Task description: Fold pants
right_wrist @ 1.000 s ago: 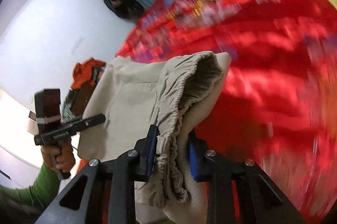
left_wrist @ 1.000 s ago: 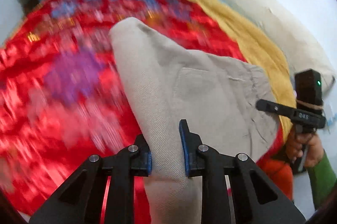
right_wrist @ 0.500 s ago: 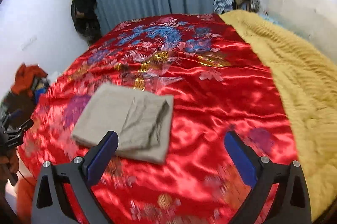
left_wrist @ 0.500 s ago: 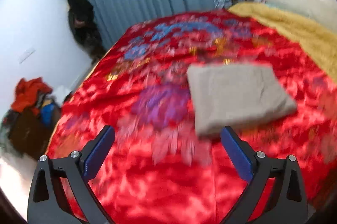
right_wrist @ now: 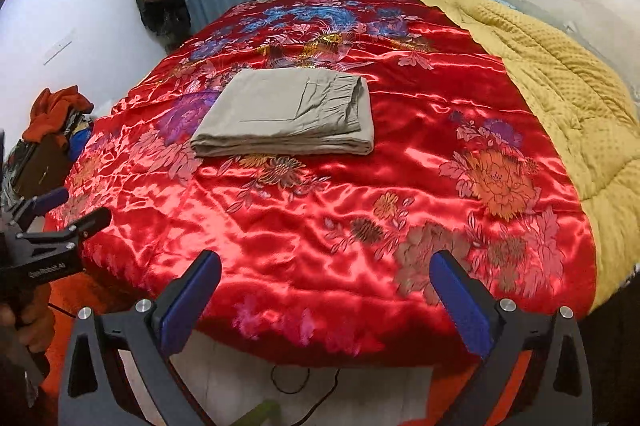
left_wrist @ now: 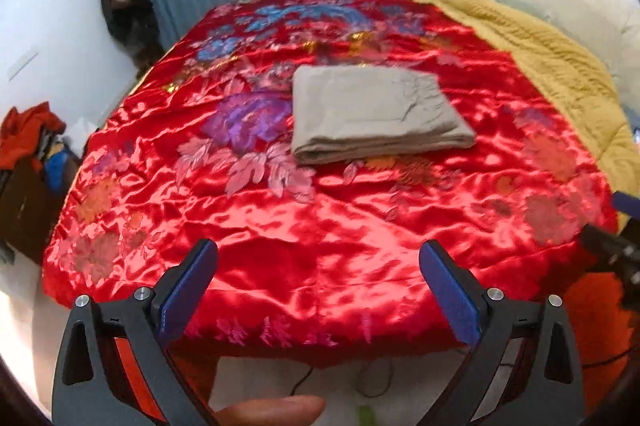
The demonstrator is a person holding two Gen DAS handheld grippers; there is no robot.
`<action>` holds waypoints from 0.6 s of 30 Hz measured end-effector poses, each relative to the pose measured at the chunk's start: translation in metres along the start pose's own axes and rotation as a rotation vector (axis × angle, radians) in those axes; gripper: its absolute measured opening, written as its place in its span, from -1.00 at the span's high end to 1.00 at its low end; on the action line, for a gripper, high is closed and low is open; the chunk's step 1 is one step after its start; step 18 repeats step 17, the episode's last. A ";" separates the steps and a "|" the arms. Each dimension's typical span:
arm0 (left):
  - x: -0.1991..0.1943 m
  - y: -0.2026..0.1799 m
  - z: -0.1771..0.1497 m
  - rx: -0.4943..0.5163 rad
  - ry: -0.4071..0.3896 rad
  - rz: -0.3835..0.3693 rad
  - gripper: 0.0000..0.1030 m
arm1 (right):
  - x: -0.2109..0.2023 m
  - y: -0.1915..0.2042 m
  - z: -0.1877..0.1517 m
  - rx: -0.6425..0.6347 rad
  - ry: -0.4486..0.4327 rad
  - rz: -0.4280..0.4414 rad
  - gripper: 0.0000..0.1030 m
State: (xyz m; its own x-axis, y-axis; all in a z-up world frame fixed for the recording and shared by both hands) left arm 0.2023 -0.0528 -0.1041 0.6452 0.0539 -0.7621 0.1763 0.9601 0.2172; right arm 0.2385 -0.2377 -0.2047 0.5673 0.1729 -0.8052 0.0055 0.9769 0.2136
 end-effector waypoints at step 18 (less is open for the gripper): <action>-0.016 -0.004 0.001 -0.014 -0.033 -0.004 -0.97 | -0.018 0.014 0.004 -0.040 -0.042 -0.031 -0.99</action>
Point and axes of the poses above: each gripper's, at about its wrist camera, not at the fingertips, and x roughly the way its jaws point, y to its left, z to its top, the point moved 8 cm from there along x, roughly the way its jaws point, and after that the axes turned 12 degrees about x, right-handed, at the moved point
